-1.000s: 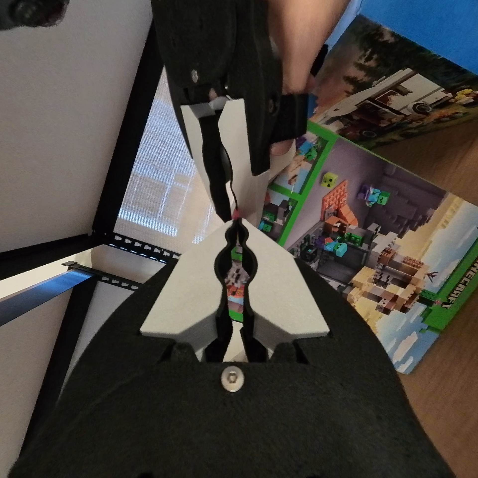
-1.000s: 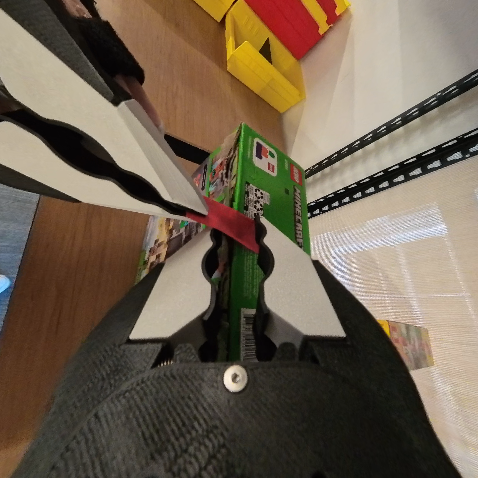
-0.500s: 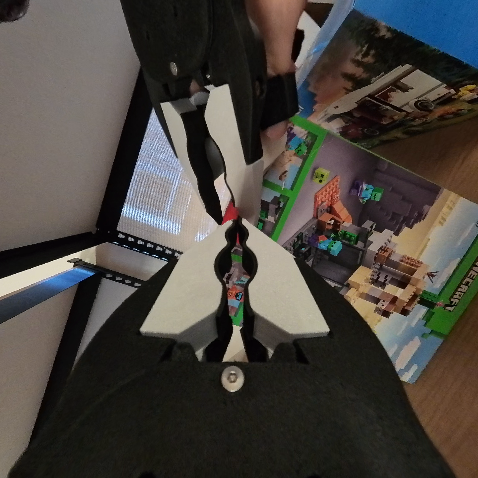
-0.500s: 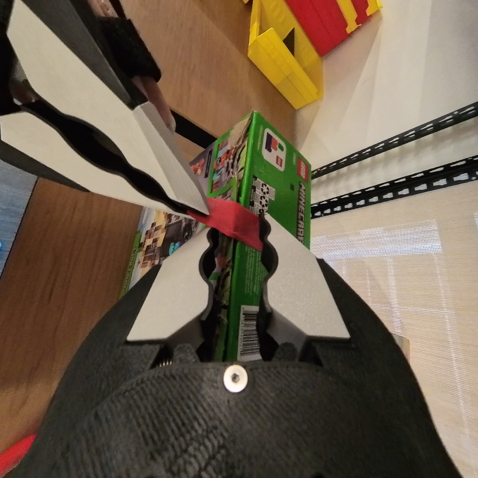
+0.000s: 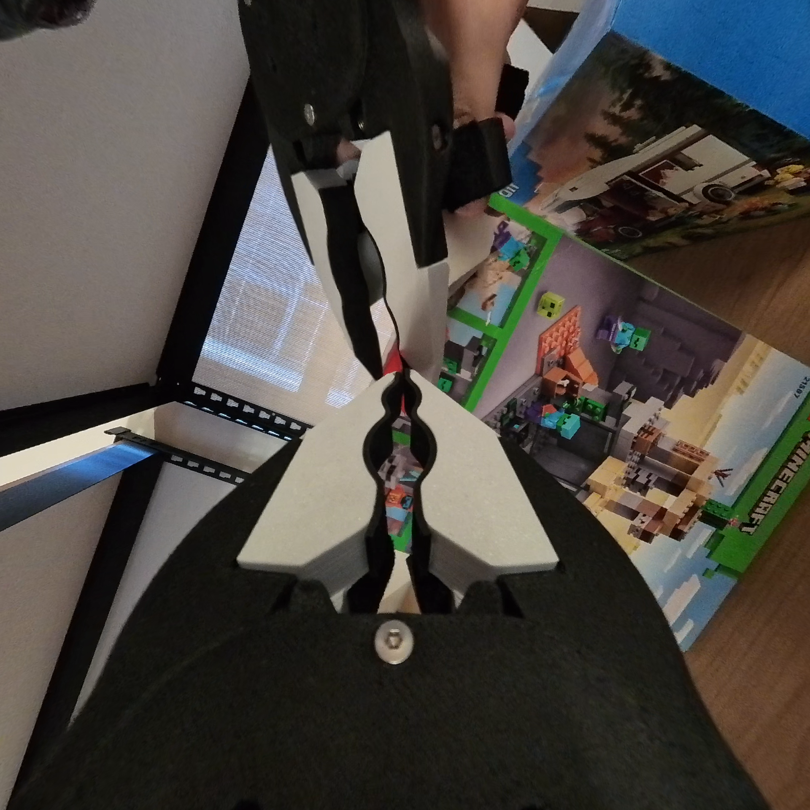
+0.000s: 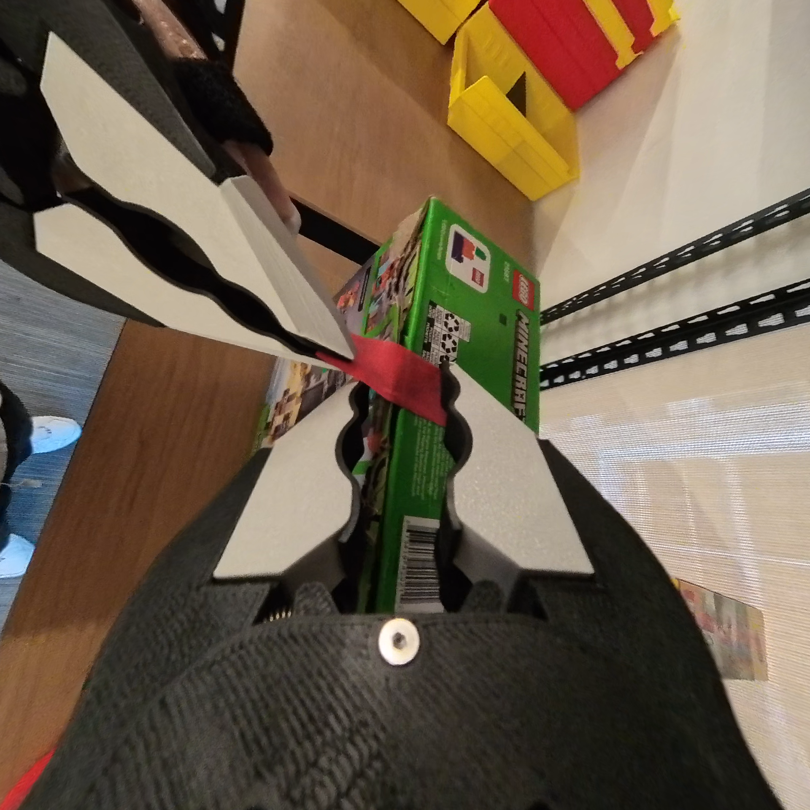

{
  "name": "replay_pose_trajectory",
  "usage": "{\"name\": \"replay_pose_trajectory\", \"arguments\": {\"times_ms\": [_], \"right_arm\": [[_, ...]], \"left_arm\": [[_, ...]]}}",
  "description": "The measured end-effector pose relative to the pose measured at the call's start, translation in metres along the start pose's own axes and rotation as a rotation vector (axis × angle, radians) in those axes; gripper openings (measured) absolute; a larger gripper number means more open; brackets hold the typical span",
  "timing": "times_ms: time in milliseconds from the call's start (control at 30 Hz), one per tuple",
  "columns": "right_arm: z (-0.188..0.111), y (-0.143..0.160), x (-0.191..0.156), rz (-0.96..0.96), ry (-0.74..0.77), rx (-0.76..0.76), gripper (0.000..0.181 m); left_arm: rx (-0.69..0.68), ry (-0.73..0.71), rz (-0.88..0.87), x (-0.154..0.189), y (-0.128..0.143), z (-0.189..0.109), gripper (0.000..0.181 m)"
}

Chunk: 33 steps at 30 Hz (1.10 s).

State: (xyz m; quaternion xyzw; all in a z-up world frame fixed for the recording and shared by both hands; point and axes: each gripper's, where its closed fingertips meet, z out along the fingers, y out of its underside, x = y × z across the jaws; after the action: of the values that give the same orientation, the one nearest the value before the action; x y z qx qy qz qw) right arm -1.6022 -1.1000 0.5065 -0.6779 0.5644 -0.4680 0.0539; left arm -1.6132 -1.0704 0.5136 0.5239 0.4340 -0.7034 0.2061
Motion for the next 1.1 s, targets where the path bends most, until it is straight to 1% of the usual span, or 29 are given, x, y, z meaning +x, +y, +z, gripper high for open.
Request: {"name": "replay_pose_trajectory", "arguments": {"times_ms": [100,200,333,567,633,700,833,1100], "right_arm": [[0.000,0.000,0.002,0.014,-0.015,-0.018,0.030],[0.001,0.001,0.004,-0.016,0.024,-0.049,0.027],[0.001,0.002,0.004,-0.060,0.067,-0.051,0.026],[0.002,0.004,0.004,-0.105,0.117,-0.056,0.027],[0.002,0.005,0.002,-0.120,0.106,-0.062,0.029],[0.001,0.006,-0.001,-0.138,0.085,-0.064,0.035],[0.001,0.006,-0.002,-0.151,0.074,-0.059,0.037],[0.002,0.006,-0.002,-0.152,0.082,-0.043,0.038]], "left_arm": [[-0.002,0.001,-0.011,-0.004,0.000,0.000,0.000],[-0.011,0.019,-0.036,-0.006,0.002,0.001,0.000],[-0.014,0.041,-0.064,-0.002,0.001,0.001,0.000],[-0.058,-0.007,0.058,0.006,0.003,0.003,0.000],[-0.065,-0.003,0.066,0.006,0.004,0.003,0.000],[-0.066,-0.001,0.066,0.005,0.003,0.002,0.000],[-0.073,0.006,0.068,0.004,0.003,0.001,0.000],[-0.086,-0.091,0.223,0.009,0.010,0.007,0.000]]}}
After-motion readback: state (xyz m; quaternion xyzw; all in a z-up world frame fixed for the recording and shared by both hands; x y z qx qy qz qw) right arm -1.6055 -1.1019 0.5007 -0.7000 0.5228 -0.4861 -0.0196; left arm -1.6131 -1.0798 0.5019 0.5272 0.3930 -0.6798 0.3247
